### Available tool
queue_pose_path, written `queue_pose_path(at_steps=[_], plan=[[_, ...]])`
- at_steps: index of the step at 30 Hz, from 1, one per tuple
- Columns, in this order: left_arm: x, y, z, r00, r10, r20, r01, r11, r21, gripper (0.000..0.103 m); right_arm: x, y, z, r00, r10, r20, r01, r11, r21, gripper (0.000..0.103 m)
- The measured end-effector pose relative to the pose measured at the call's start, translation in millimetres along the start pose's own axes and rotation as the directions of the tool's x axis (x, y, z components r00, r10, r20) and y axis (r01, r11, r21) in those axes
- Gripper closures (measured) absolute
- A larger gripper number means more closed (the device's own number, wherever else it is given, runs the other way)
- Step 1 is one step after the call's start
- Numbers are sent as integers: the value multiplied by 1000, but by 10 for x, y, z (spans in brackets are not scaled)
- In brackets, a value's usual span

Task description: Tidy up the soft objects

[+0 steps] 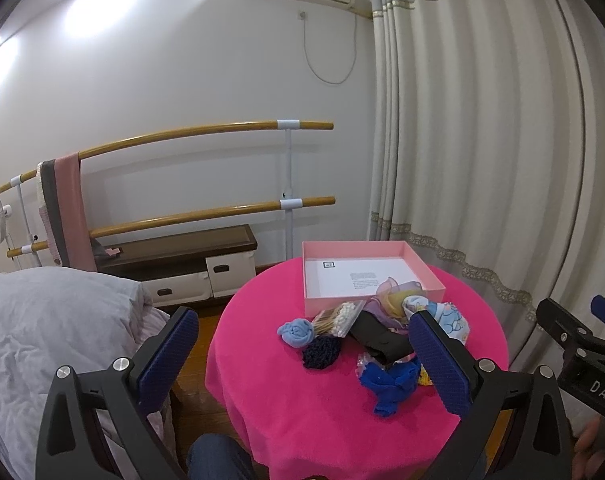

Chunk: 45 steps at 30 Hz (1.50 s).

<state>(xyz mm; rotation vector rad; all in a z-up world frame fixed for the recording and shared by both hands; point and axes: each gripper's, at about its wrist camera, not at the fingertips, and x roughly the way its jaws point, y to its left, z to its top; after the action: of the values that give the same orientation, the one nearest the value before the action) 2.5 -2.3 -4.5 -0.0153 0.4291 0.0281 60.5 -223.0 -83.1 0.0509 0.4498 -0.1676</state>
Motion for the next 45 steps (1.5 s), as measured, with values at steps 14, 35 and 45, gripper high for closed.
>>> queue_pose_path(at_steps=[14, 35, 45], plan=[[177, 41, -53, 1000, 25, -9, -26, 1000, -5, 0, 214, 73, -40, 999, 4, -33, -5, 1000, -15, 0], [1056, 123, -66, 992, 40, -120, -41, 999, -4, 0, 986, 62, -130, 987, 2, -161, -6, 1000, -27, 0], [1499, 86, -60, 982, -3, -190, 5, 1000, 10, 0, 1288, -25, -186, 976, -13, -218, 7, 1000, -29, 0]])
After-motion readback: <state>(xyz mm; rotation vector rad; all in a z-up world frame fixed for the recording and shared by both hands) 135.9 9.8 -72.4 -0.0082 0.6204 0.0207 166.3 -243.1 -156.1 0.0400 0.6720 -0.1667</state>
